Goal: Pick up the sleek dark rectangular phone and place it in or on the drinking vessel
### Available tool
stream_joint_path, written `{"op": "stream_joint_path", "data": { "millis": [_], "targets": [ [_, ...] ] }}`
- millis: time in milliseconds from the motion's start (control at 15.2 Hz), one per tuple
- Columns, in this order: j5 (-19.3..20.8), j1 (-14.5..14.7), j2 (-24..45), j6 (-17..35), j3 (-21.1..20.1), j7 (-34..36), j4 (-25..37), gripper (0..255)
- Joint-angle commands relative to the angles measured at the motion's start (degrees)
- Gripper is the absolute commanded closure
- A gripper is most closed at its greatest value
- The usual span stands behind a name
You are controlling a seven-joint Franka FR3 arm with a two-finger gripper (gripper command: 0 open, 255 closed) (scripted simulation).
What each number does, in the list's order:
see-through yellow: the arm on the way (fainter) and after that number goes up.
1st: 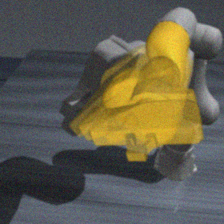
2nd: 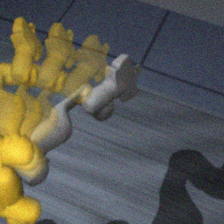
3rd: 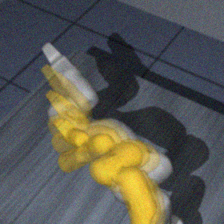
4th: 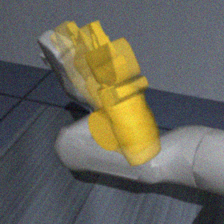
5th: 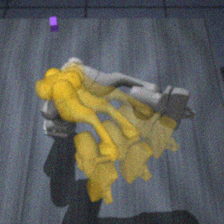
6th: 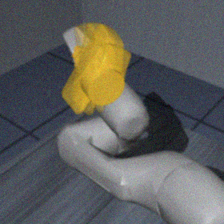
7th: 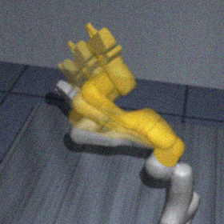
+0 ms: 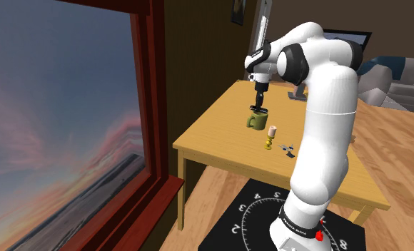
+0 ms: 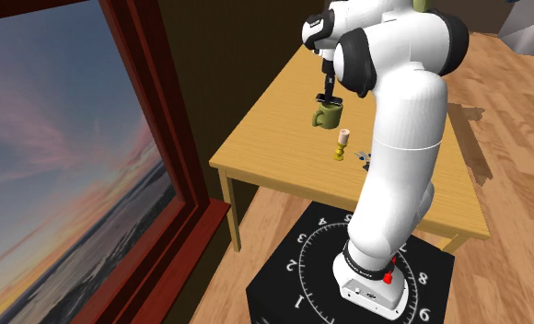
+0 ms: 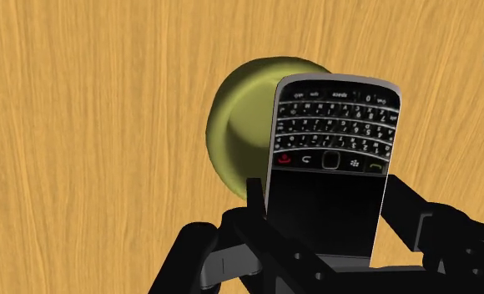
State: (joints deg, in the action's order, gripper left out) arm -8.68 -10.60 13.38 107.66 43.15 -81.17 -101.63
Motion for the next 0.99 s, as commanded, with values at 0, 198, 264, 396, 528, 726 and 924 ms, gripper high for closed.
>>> {"op": "stream_joint_path", "data": {
  "millis": [0, 198, 264, 396, 528, 726, 924],
  "targets": [
    [-0.38, -0.09, 0.46, 1.42, -0.12, -0.26, -1.06, 255],
    [-0.66, -0.15, 0.79, 2.37, -0.21, -0.43, -1.78, 255],
    [-0.66, -0.15, 0.79, 2.37, -0.21, -0.43, -1.77, 255],
    [-0.66, -0.15, 0.79, 2.37, -0.21, -0.43, -1.77, 255],
    [-0.66, -0.15, 0.79, 2.37, -0.21, -0.43, -1.77, 255],
    [-0.65, -0.14, 0.76, 2.38, -0.21, -0.43, -1.80, 0],
    [-0.64, -0.14, 0.76, 2.38, -0.21, -0.43, -1.80, 0]
  ]
}}
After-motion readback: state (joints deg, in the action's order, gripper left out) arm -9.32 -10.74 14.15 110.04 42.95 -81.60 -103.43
